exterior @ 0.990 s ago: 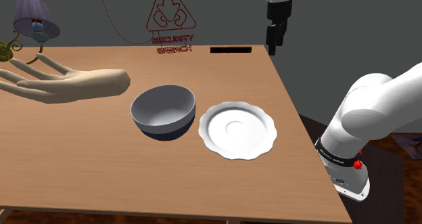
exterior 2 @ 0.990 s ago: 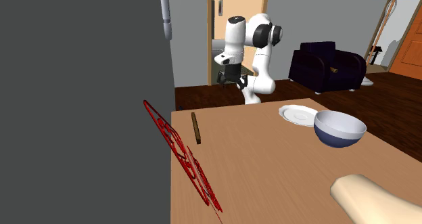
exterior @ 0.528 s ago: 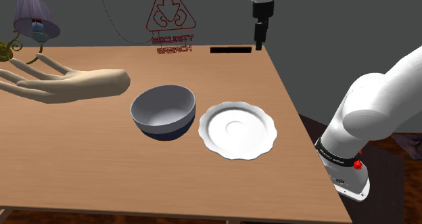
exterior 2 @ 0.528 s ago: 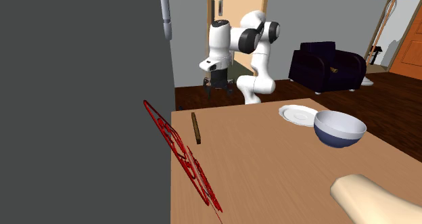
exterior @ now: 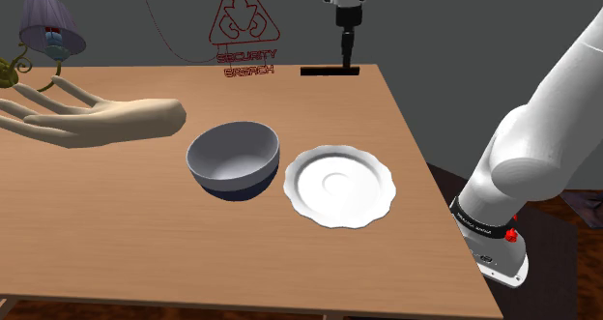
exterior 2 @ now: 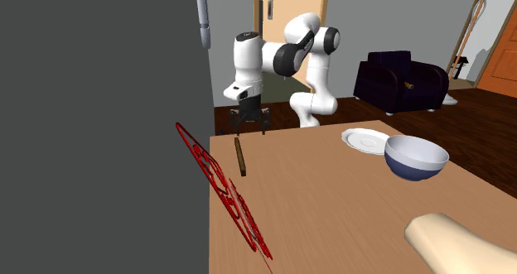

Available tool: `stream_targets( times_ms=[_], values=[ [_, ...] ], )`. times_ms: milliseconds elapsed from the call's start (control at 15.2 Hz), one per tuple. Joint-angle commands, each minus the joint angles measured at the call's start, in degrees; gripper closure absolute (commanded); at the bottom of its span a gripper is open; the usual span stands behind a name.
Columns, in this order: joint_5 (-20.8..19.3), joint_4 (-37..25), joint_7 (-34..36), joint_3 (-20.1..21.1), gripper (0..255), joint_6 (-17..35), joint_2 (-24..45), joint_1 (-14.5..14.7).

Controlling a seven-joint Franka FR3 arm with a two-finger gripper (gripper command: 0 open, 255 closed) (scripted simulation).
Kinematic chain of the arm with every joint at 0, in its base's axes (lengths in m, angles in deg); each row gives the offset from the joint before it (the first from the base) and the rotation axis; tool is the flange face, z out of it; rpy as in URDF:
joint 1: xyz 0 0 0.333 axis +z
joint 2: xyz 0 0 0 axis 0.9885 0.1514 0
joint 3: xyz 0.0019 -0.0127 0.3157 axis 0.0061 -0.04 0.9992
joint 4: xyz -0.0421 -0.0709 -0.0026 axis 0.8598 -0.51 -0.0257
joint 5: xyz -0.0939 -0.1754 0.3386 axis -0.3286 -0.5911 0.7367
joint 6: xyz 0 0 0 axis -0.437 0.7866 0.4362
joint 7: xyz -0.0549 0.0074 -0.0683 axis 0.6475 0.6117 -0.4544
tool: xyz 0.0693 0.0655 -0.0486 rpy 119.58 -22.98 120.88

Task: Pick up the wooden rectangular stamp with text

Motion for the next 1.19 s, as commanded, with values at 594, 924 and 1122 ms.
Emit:
stream_targets(
  times_ms=[594,924,1122],
  values=[
    [4.9,-9.6,-10.8,-0.7,0,4.3,13.4,-0.4],
    [5.1,-8.1,-10.9,-0.6,255,6.2,13.8,-0.4],
    [5.1,-8.2,-10.9,-0.7,255,6.2,13.9,-0.5]
  ],
)
